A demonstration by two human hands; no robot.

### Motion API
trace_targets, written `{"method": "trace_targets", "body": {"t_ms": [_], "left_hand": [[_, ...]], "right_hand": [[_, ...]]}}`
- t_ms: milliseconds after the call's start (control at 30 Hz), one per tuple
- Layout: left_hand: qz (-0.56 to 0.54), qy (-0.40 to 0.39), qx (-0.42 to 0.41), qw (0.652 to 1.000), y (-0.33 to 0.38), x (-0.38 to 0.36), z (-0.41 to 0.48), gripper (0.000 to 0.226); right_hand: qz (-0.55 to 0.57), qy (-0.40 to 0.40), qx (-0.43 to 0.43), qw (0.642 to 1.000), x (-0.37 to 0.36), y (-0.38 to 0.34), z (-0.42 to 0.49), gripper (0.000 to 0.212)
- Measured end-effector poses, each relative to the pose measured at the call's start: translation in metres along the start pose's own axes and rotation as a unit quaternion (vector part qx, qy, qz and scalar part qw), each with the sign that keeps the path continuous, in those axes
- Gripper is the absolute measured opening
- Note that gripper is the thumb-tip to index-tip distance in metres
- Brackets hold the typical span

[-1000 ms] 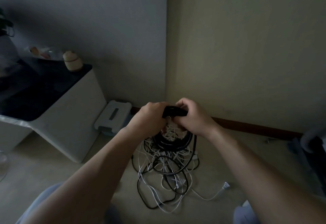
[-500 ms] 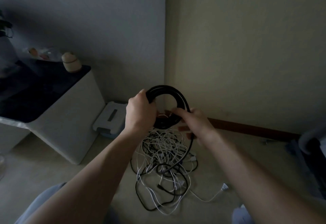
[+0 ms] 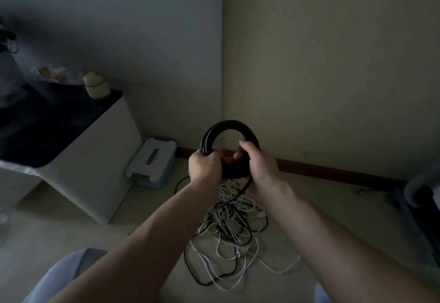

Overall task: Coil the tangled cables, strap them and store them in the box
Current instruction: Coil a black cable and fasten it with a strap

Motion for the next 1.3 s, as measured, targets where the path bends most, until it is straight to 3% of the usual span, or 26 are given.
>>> {"method": "trace_targets", "body": {"t_ms": [100, 267, 333, 400, 467, 533, 600, 633, 667, 733, 933, 1067, 1167, 1300], "left_hand": [[0.032, -0.036, 0.011, 0.999, -0.003, -0.003, 0.005, 0.012], [0.103, -0.117, 0.035, 0.987, -0.011, -0.011, 0.0, 0.028], [0.129, -0.084, -0.017, 0.988, -0.004, -0.007, 0.001, 0.034], [0.183, -0.001, -0.133, 0.974, 0.014, 0.004, 0.002, 0.046], [0.287, 0.069, -0.312, 0.903, 0.039, 0.014, -0.007, 0.062], [0.416, 0.074, -0.478, 0.77, 0.055, 0.012, -0.021, 0.075], [0.509, 0.023, -0.559, 0.654, 0.054, 0.006, -0.029, 0.081], [0.529, -0.016, -0.575, 0.624, 0.051, 0.004, -0.031, 0.079], [0.533, -0.055, -0.578, 0.616, 0.048, 0.003, -0.032, 0.074], [0.529, -0.095, -0.568, 0.623, 0.046, 0.001, -0.032, 0.059], [0.592, -0.017, -0.547, 0.592, 0.05, -0.003, -0.031, 0.025], [0.574, 0.007, -0.535, 0.62, 0.054, -0.001, -0.034, 0.016], [0.533, 0.021, -0.507, 0.677, 0.059, 0.005, -0.03, 0.012], [0.449, 0.083, -0.434, 0.777, 0.069, 0.021, -0.019, 0.013]], "right_hand": [[0.017, -0.022, 0.025, 0.999, 0.0, -0.004, 0.001, 0.049], [-0.027, 0.011, 0.095, 0.995, 0.004, -0.022, 0.002, 0.035], [-0.127, 0.03, 0.138, 0.982, 0.007, -0.03, 0.0, 0.033], [-0.239, 0.036, 0.169, 0.956, 0.007, -0.034, -0.002, 0.035], [-0.318, 0.0, 0.177, 0.931, 0.003, -0.033, -0.005, 0.038], [-0.393, -0.066, 0.167, 0.902, -0.004, -0.03, -0.006, 0.033], [-0.459, -0.145, 0.147, 0.864, -0.013, -0.026, -0.008, 0.018], [-0.478, -0.18, 0.144, 0.848, -0.017, -0.025, -0.008, 0.008], [-0.49, -0.201, 0.149, 0.835, -0.019, -0.025, -0.009, 0.009], [-0.502, -0.221, 0.151, 0.822, -0.019, -0.03, -0.009, 0.018], [-0.525, -0.19, 0.149, 0.816, -0.012, -0.036, -0.005, 0.016], [-0.47, -0.14, 0.166, 0.856, -0.008, -0.039, -0.001, 0.032], [-0.449, -0.127, 0.165, 0.869, 0.001, -0.042, 0.005, 0.031], [-0.327, -0.115, 0.09, 0.934, 0.011, -0.04, 0.009, 0.024]]}}
Point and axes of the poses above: each hand's wrist, its own z-axis towards the middle knuckle, its own x-axis out of the back of the hand, y = z × x, the point moved 5 cm from there along z, towards the middle knuckle, and after that the axes turned 13 degrees about z, right-handed, at the moved point
